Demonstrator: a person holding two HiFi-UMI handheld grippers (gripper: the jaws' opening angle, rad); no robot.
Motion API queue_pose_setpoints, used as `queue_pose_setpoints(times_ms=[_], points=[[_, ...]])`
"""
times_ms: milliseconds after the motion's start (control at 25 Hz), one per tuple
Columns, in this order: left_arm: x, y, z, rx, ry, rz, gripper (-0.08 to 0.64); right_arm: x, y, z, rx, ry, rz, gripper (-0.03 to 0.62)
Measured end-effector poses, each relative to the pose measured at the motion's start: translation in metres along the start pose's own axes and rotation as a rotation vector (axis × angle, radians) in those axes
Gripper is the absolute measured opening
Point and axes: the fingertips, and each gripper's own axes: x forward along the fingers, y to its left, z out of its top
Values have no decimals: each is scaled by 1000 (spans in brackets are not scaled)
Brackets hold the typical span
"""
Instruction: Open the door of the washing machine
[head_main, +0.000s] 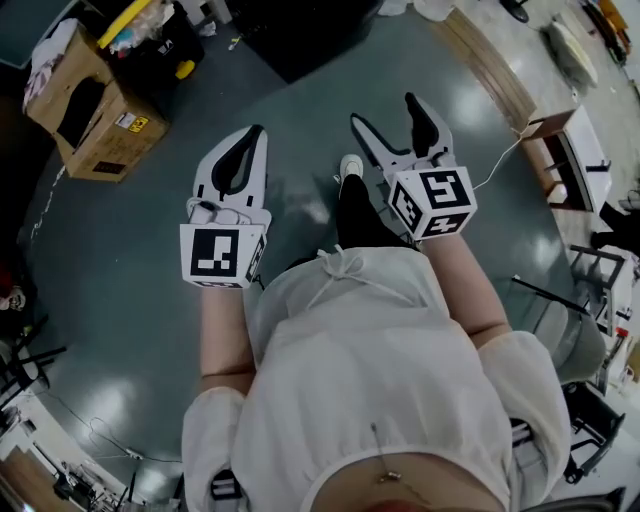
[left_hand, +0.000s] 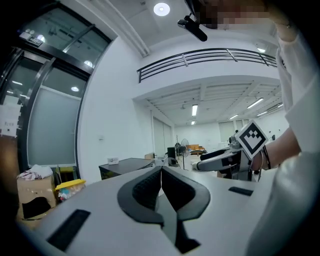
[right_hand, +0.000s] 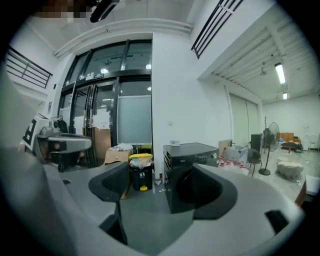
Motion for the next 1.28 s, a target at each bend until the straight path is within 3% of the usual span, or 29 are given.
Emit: queue_pose_setpoints(times_ms=[280,680,960,1280], points=[[111,49,-28,-11,65,90,21,125,-73,-17,82,75,74,385],[305,120,-59,-35,130,120,21,305,-178,-33,88,246,128,385],[372,171,-120,-76,186,87,21,393,-196,-87,158,366,72,364],[431,227,-217,-94,236,-11,21,501,-207,-183,239,451,-48,347]])
